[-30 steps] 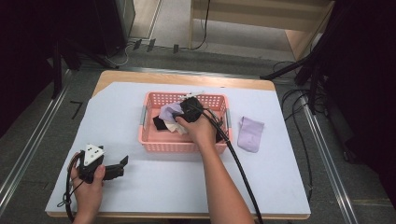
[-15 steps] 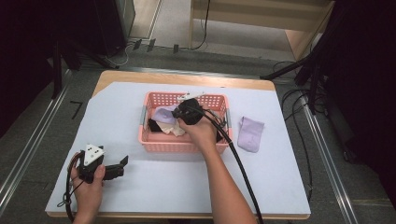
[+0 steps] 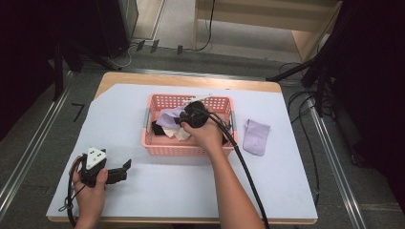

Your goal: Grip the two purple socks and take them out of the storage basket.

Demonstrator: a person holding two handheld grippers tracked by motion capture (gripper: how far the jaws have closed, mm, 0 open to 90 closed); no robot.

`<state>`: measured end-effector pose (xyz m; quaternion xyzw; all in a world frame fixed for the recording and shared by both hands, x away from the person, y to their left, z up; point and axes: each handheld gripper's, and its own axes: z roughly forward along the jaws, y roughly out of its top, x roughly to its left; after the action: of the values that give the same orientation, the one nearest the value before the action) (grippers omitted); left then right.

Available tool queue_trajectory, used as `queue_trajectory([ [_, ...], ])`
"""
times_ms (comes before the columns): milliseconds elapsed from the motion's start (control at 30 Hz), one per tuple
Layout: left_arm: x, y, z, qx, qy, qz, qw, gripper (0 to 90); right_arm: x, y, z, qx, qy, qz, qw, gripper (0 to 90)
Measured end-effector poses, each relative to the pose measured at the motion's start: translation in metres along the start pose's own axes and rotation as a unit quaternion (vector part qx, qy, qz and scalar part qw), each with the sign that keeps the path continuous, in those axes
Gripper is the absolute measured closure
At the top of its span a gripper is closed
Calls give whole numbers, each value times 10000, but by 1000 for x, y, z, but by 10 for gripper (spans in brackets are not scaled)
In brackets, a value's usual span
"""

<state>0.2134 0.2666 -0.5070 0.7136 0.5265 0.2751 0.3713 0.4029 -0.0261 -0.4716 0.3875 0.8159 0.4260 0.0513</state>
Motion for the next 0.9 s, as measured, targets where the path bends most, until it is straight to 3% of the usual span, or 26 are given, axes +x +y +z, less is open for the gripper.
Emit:
queue_trajectory([
  [67,0,0,0,0,4,-1,10000,34,0,1,3,-86,-46,-174,9998,610],
  [133,0,0,0,6,-1,1,10000,34,1,2,8,-84,-151,-545,9984,564],
  [233,0,0,0,-4,-5,-15,10000,34,1,1,19,229,-340,-1174,9922,506],
  [333,0,0,0,-12,-11,-21,10000,34,-2,1,22,248,-289,-1173,9924,503],
  [433,0,0,0,-12,-12,-23,10000,34,-6,3,21,26,-246,-1228,9921,494],
  [533,0,0,0,-9,-13,-35,10000,34,-3,5,19,-169,-52,-1336,9909,532],
  [667,0,0,0,-11,-7,-27,10000,34,3,7,14,-579,225,-1553,9859,555],
  [800,0,0,0,-13,-6,-31,10000,34,11,7,18,-407,318,-1786,9826,558],
  [900,0,0,0,-8,-9,-26,10000,34,14,7,18,-208,42,-1905,9815,701],
])
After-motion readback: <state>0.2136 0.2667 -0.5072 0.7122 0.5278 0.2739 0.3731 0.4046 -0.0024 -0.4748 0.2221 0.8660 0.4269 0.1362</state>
